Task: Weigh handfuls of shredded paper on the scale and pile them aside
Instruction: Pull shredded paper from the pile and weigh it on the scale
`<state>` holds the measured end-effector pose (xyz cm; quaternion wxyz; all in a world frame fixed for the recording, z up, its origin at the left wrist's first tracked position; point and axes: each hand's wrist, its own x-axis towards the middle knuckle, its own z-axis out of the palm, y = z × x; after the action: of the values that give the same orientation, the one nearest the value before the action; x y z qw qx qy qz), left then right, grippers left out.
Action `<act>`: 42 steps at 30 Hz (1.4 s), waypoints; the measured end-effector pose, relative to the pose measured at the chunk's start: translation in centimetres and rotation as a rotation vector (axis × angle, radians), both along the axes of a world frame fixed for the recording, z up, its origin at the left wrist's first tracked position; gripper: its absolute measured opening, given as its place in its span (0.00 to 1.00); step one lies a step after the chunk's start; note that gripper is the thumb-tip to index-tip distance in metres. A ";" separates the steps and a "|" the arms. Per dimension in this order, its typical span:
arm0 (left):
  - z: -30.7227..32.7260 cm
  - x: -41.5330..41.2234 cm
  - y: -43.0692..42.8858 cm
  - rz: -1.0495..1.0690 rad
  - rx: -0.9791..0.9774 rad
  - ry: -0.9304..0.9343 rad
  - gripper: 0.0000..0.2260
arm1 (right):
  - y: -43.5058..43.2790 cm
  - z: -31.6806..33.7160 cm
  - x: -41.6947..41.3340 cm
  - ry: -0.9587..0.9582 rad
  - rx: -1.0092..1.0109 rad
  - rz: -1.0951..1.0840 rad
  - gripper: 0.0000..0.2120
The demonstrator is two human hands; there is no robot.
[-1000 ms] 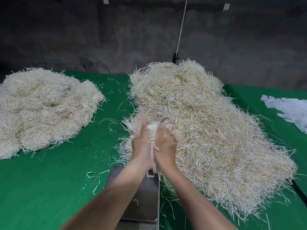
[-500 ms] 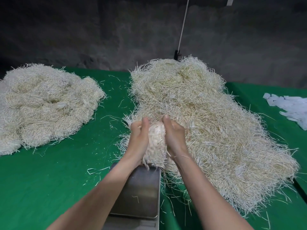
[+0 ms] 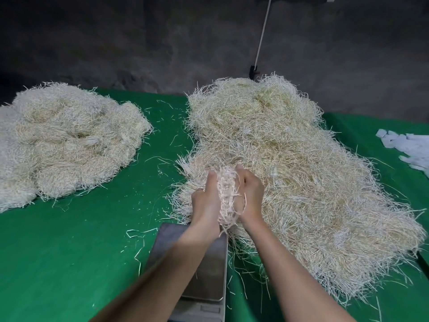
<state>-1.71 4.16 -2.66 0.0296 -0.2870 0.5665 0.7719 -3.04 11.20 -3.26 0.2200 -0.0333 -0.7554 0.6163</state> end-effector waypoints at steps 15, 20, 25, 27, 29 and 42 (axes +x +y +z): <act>0.6 -0.5 -0.3 0.076 -0.041 0.062 0.17 | -2.7 -1.6 1.1 0.018 0.215 -0.108 0.19; -0.1 -0.1 -1.2 -0.169 -0.202 -0.092 0.38 | 1.0 -2.3 -0.5 -0.293 -0.175 0.105 0.13; -0.1 -0.9 -2.6 -0.311 -0.306 0.050 0.46 | 3.8 -0.6 -1.6 -0.410 -0.389 0.424 0.24; 0.1 -0.6 -1.9 -0.351 -0.315 0.142 0.50 | 2.9 0.0 -1.0 -0.441 -0.106 0.539 0.32; -0.2 -0.4 -1.8 -0.307 -0.263 0.256 0.51 | 1.8 0.5 -0.8 -0.439 -0.118 0.429 0.26; -0.7 -2.0 -1.5 0.109 0.028 0.070 0.20 | -1.2 -2.5 2.7 0.077 0.505 0.144 0.15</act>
<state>-3.68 2.61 -3.32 -0.0283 -0.2898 0.5399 0.7897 -0.38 9.98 -5.72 0.2057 0.0999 -0.8767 0.4232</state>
